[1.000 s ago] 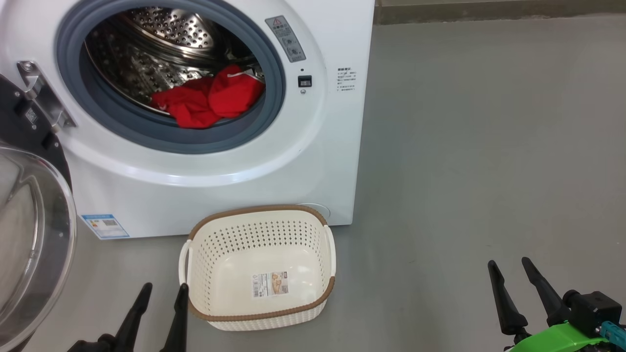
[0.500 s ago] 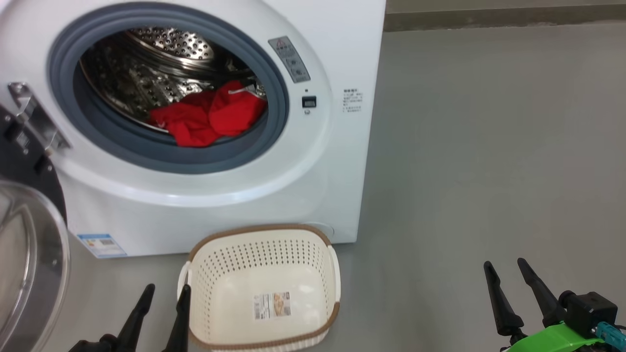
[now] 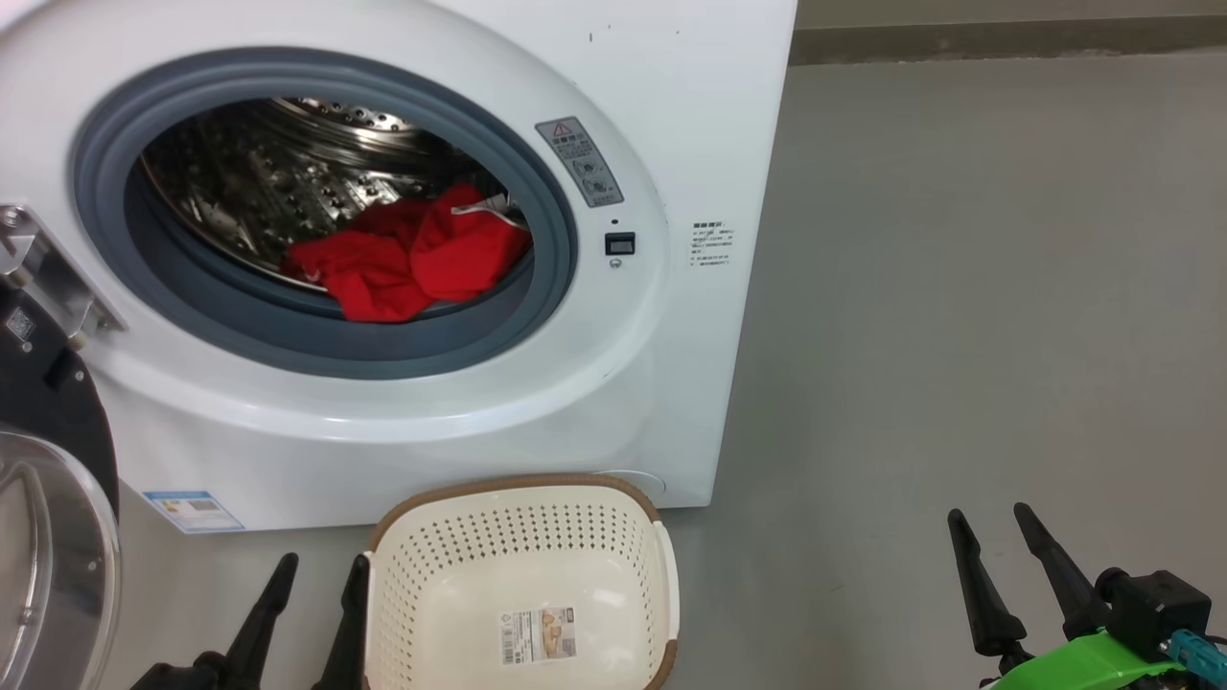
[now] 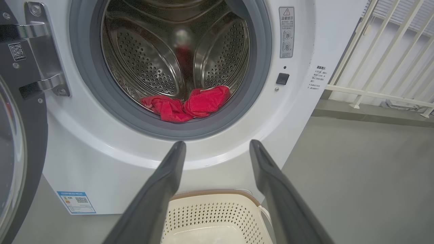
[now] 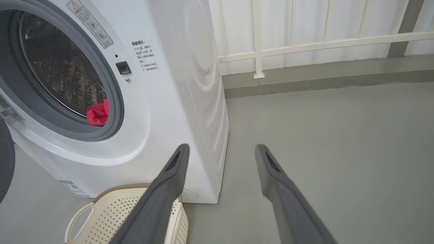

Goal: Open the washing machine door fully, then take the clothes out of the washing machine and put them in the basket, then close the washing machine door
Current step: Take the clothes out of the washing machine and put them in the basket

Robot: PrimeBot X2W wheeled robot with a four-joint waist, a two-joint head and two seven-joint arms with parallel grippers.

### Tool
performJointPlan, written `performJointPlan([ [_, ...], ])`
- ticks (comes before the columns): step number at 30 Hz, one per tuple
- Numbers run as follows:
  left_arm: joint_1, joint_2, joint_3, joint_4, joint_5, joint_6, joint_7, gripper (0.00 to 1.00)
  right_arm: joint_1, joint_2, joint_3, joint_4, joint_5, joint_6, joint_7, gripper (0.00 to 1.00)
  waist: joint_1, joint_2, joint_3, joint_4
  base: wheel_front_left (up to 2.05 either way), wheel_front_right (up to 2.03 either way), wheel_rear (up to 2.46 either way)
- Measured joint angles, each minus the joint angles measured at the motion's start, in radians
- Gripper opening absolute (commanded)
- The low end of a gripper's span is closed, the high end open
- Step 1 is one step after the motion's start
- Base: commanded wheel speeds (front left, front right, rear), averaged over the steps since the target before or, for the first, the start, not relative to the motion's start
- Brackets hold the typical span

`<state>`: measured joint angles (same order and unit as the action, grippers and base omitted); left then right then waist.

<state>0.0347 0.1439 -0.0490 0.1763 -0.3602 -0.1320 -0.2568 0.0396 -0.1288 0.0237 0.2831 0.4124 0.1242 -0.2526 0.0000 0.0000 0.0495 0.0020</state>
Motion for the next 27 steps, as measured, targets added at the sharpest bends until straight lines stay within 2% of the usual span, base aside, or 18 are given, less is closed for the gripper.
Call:
performJointPlan([
  [15, -0.030, 0.000, -0.005, 0.040, 0.025, 0.000, 0.000, 1.00, -0.007, 0.009, 0.003, -0.004, -0.001, 0.000, 0.000, 1.00, 0.0000, 0.0000, 0.037, -0.006, 0.00, 0.00, 0.00],
  [27, -0.391, 0.032, -0.050, 0.172, 0.028, 0.000, 0.000, 1.00, -0.086, 0.039, -0.006, -0.026, -0.011, 0.000, 0.000, 1.00, 0.0000, 0.0000, 0.142, -0.024, 0.00, 0.00, 0.00],
])
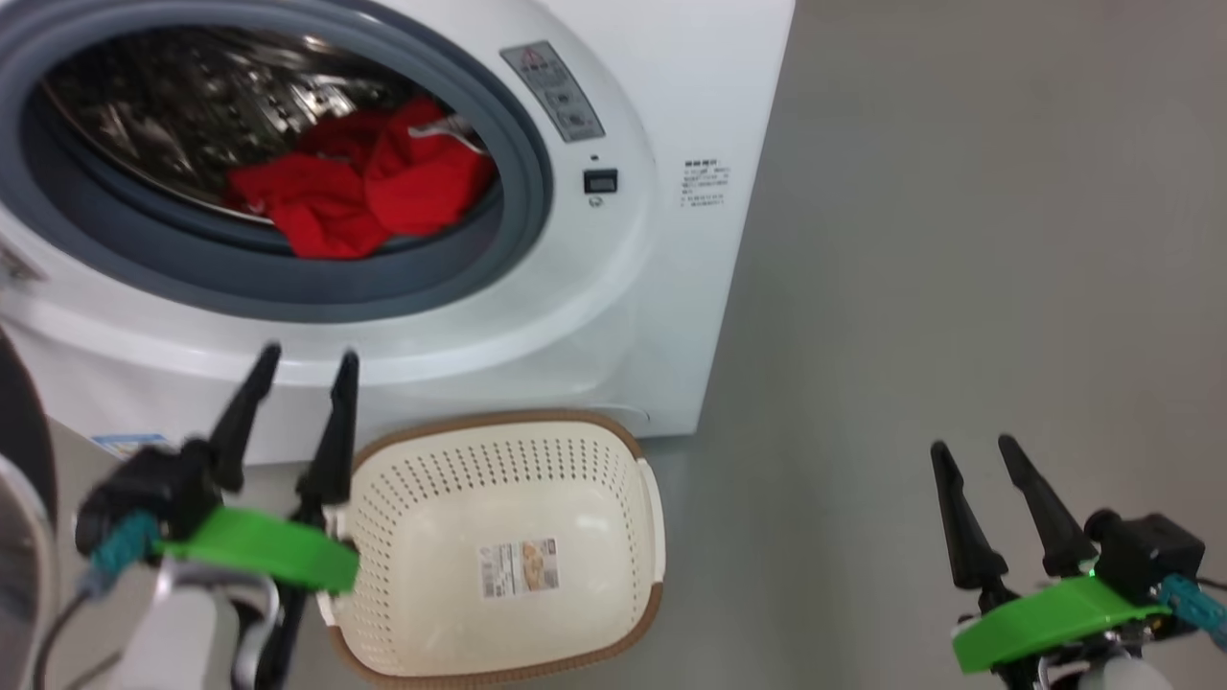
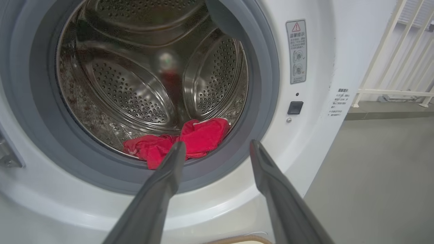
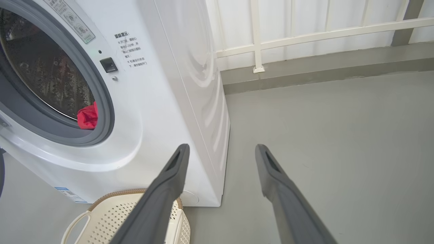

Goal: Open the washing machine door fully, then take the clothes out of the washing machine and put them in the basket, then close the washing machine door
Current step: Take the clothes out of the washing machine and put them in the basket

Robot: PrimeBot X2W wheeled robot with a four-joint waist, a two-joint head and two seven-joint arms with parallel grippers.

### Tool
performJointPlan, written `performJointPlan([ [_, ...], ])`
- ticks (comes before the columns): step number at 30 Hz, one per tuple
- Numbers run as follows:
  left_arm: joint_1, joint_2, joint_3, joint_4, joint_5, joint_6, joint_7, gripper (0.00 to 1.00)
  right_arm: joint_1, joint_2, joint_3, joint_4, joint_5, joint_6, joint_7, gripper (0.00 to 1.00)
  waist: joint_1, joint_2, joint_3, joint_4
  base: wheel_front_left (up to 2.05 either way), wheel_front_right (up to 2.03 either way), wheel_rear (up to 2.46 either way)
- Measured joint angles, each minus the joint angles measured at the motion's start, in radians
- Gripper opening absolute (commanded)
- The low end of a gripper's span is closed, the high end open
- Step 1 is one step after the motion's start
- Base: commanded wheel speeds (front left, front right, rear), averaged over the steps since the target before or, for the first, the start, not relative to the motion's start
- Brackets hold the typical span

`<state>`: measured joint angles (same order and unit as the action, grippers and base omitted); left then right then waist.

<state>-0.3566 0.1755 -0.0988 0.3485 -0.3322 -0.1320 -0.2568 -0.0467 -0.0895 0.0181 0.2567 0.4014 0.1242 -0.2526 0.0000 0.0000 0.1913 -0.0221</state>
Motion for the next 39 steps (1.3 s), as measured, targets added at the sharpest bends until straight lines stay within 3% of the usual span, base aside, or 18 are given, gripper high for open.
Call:
performJointPlan([
  [12, -0.317, 0.067, -0.044, 0.254, -0.077, 0.000, 0.000, 1.00, -0.089, 0.028, -0.003, -0.026, -0.005, 0.000, 0.000, 1.00, 0.0000, 0.0000, 0.135, -0.070, 0.00, 0.00, 0.00],
  [26, -0.672, 0.187, -0.262, 0.602, -0.245, 0.000, 0.010, 1.00, -0.154, 0.039, 0.023, -0.064, -0.005, 0.000, -0.003, 1.00, 0.0000, 0.0000, 0.290, -0.166, 0.00, 0.00, 0.00],
  [39, -0.825, 0.275, -0.364, 0.748, -0.353, 0.000, 0.022, 1.00, -0.166, 0.041, 0.062, -0.087, 0.023, 0.000, -0.003, 1.00, 0.0000, 0.0000, 0.375, -0.232, 0.00, 0.00, 0.00],
])
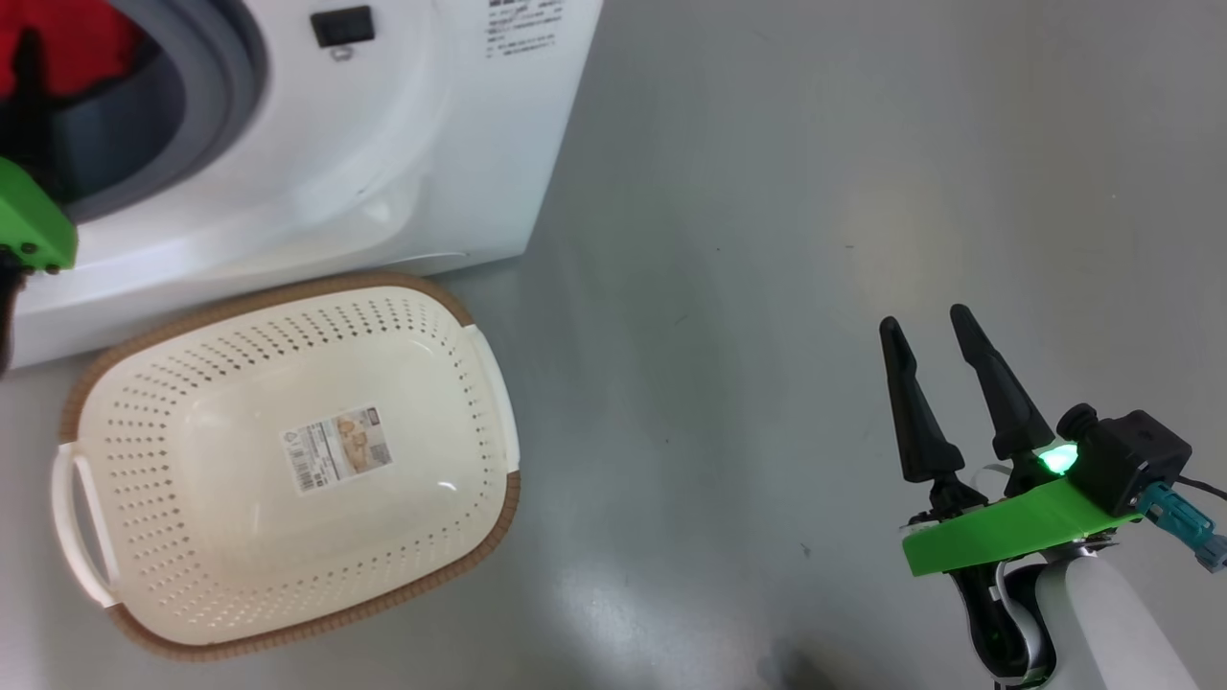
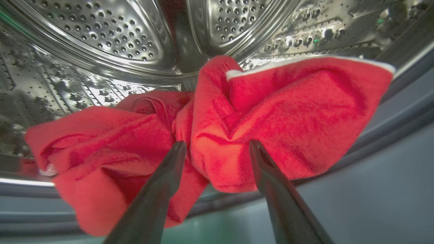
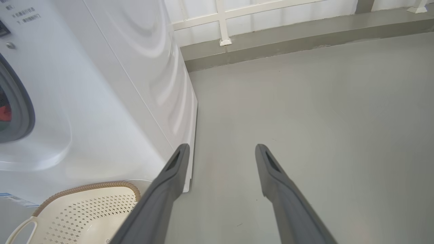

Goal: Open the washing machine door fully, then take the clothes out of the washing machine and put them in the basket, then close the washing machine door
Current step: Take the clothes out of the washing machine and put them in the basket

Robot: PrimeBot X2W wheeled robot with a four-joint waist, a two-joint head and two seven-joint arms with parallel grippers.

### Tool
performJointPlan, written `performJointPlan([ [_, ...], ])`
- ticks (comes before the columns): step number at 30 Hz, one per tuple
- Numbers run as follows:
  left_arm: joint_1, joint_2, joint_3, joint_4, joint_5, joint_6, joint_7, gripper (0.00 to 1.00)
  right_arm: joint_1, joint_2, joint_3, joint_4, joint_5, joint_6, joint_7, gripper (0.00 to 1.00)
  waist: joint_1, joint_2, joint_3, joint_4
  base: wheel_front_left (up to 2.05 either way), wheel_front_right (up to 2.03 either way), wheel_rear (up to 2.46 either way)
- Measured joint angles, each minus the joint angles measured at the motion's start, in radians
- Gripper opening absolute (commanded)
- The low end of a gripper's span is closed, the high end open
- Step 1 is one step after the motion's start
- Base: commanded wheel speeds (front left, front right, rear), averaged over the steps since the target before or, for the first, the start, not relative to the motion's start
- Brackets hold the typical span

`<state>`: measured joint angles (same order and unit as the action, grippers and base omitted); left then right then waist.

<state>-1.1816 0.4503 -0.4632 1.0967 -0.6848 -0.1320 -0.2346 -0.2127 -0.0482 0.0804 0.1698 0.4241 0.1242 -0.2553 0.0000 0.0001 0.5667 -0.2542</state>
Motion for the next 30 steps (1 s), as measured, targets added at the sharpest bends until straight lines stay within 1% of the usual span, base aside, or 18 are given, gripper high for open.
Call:
performJointPlan([
  [2, -0.004, 0.005, -0.035, -0.004, -0.020, 0.000, 0.018, 1.00, 0.000, 0.000, 0.002, -0.001, 0.000, 0.000, 0.000, 1.00, 0.0000, 0.0000, 0.008, -0.007, 0.00, 0.00, 0.00],
  [6, -0.006, 0.021, -0.080, -0.009, -0.056, 0.000, 0.019, 1.00, -0.002, 0.001, 0.004, -0.006, 0.000, 0.000, 0.000, 1.00, 0.0000, 0.0000, 0.017, -0.016, 0.00, 0.00, 0.00],
  [7, -0.006, 0.026, -0.090, -0.009, -0.068, 0.000, 0.018, 0.85, -0.002, 0.001, 0.004, -0.006, 0.000, 0.000, 0.000, 1.00, 0.0000, 0.0000, 0.017, -0.017, 0.00, 0.00, 0.00],
  [8, -0.006, 0.030, -0.100, -0.009, -0.076, 0.000, 0.016, 0.43, -0.002, 0.001, 0.004, -0.007, 0.000, 0.000, 0.000, 1.00, 0.0000, 0.0000, 0.016, -0.017, 0.00, 0.00, 0.00],
  [10, -0.006, 0.035, -0.119, -0.014, -0.088, 0.000, 0.010, 0.00, -0.002, 0.001, 0.004, -0.010, 0.000, 0.000, 0.000, 1.00, 0.0000, 0.0000, 0.014, -0.015, 0.00, 0.00, 0.00],
  [16, -0.006, 0.035, -0.136, -0.040, -0.154, 0.000, -0.014, 0.00, -0.005, 0.001, 0.000, -0.009, 0.000, 0.000, 0.000, 1.00, 0.0000, 0.0000, -0.004, -0.005, 0.00, 0.00, 0.00],
  [18, -0.005, 0.035, -0.119, -0.066, -0.154, 0.000, -0.015, 0.00, -0.013, 0.001, -0.003, -0.009, -0.003, 0.000, 0.000, 1.00, 0.0001, 0.0000, -0.014, 0.000, 0.00, 0.00, 0.00],
  [20, 0.000, 0.037, -0.078, -0.108, -0.137, 0.000, -0.015, 0.00, -0.016, 0.001, -0.005, -0.008, -0.005, 0.000, 0.000, 1.00, 0.0000, 0.0000, -0.025, 0.006, 0.00, 0.00, 0.00],
  [23, 0.050, 0.037, 0.019, -0.184, -0.061, 0.004, -0.015, 0.00, -0.016, 0.001, -0.007, -0.001, -0.012, 0.000, 0.000, 1.00, 0.0000, 0.0000, -0.046, 0.016, 0.00, 0.00, 0.00],
  [25, 0.107, 0.028, 0.102, -0.246, -0.004, 0.019, -0.015, 0.00, -0.016, 0.001, -0.007, 0.004, -0.013, 0.000, 0.000, 1.00, 0.0000, 0.0000, -0.063, 0.022, 0.00, 0.00, 0.00],
  [27, 0.173, 0.006, 0.186, -0.313, 0.056, 0.022, -0.015, 0.00, -0.014, 0.001, -0.008, 0.010, -0.014, 0.000, 0.000, 1.00, 0.0001, 0.0000, -0.082, 0.029, 0.00, 0.00, 0.00],
  [30, 0.275, -0.050, 0.303, -0.414, 0.152, 0.023, -0.015, 0.00, -0.010, 0.001, -0.010, 0.019, -0.021, 0.000, 0.000, 1.00, 0.0000, 0.0000, -0.113, 0.041, 0.00, 0.00, 0.00],
])
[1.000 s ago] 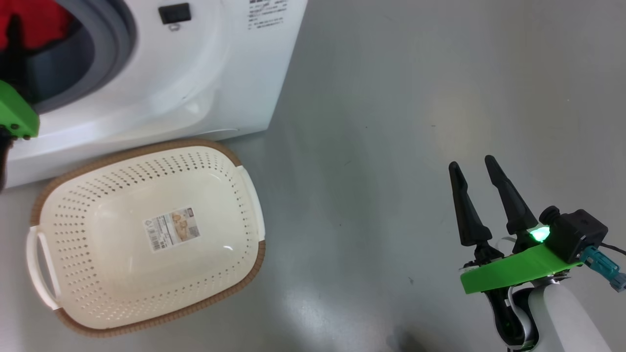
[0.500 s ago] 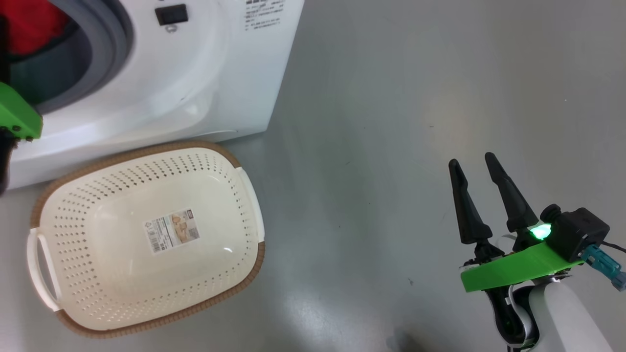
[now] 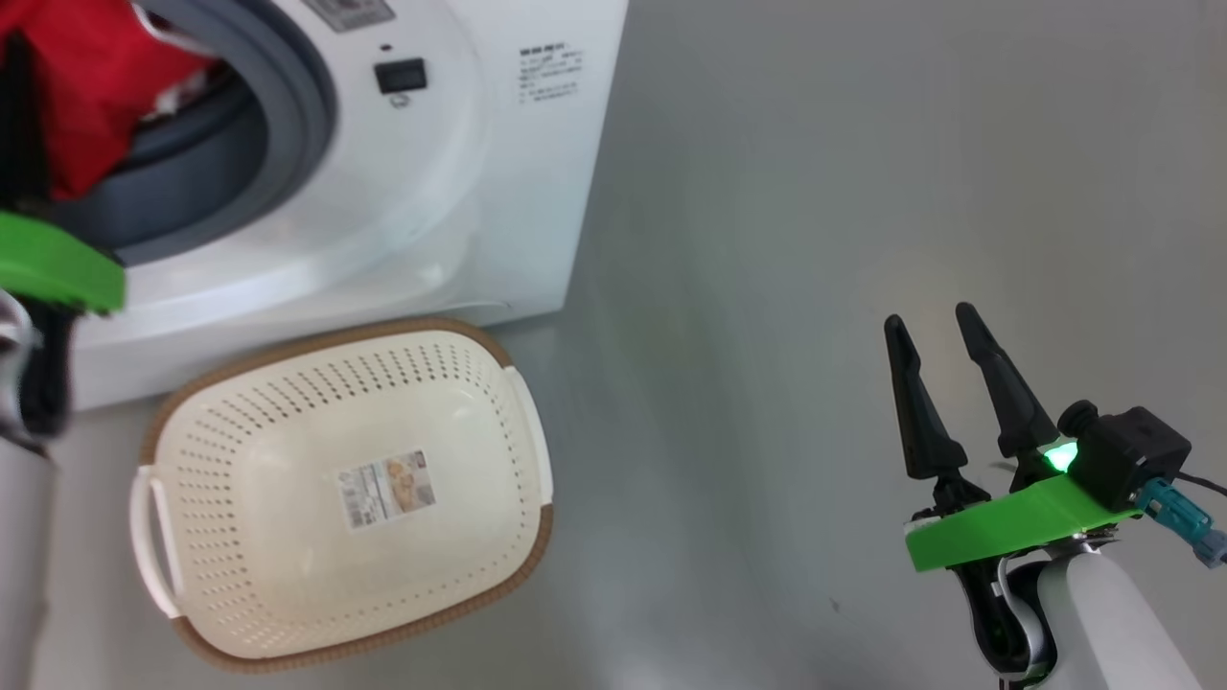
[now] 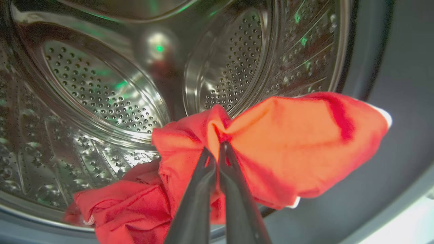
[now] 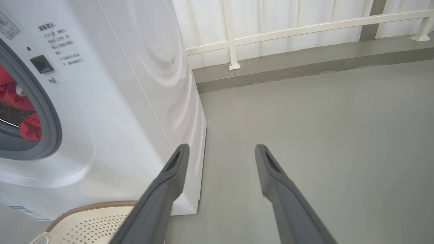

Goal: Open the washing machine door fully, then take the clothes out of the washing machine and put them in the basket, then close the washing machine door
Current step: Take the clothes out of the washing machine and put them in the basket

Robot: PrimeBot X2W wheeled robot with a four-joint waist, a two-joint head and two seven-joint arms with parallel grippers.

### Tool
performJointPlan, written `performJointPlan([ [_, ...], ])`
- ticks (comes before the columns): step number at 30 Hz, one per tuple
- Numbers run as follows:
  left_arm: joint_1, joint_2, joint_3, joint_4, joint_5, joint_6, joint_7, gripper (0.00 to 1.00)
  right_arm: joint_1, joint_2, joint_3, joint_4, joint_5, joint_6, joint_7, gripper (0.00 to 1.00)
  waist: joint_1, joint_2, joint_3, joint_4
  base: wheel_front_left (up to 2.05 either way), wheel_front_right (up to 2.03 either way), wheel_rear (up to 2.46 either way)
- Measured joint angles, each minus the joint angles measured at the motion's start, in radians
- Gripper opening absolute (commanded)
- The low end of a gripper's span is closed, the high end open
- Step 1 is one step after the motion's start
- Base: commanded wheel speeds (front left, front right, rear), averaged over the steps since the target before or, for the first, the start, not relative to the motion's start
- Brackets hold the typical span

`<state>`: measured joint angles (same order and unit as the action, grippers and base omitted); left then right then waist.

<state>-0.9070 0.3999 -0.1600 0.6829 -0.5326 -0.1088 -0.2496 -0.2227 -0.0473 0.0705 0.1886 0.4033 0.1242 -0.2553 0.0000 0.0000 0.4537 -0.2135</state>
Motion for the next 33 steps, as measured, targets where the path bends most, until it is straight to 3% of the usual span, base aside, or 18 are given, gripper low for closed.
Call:
performJointPlan([
  [6, 0.174, -0.115, 0.192, -0.175, 0.157, -0.007, 0.000, 0.00, 0.042, 0.000, -0.008, 0.013, 0.000, 0.000, 0.000, 1.00, 0.0000, 0.0000, -0.061, 0.031, 0.00, 0.00, 0.00],
  [12, 0.311, -0.208, 0.277, -0.308, 0.250, -0.016, 0.000, 0.00, 0.079, -0.003, -0.025, 0.018, 0.000, 0.000, 0.000, 1.00, 0.0000, 0.0000, -0.111, 0.074, 0.00, 0.00, 0.00],
  [27, 0.578, -0.279, 0.260, -0.600, 0.283, -0.016, 0.000, 0.00, 0.122, -0.025, -0.026, 0.024, 0.000, 0.000, 0.000, 1.00, 0.0000, 0.0000, -0.197, 0.153, 0.00, 0.00, 0.00],
  [33, 0.639, -0.298, 0.252, -0.621, 0.295, -0.016, 0.000, 0.00, 0.123, -0.029, -0.024, 0.026, 0.001, 0.000, 0.000, 1.00, 0.0000, 0.0000, -0.213, 0.171, 0.00, 0.00, 0.00],
])
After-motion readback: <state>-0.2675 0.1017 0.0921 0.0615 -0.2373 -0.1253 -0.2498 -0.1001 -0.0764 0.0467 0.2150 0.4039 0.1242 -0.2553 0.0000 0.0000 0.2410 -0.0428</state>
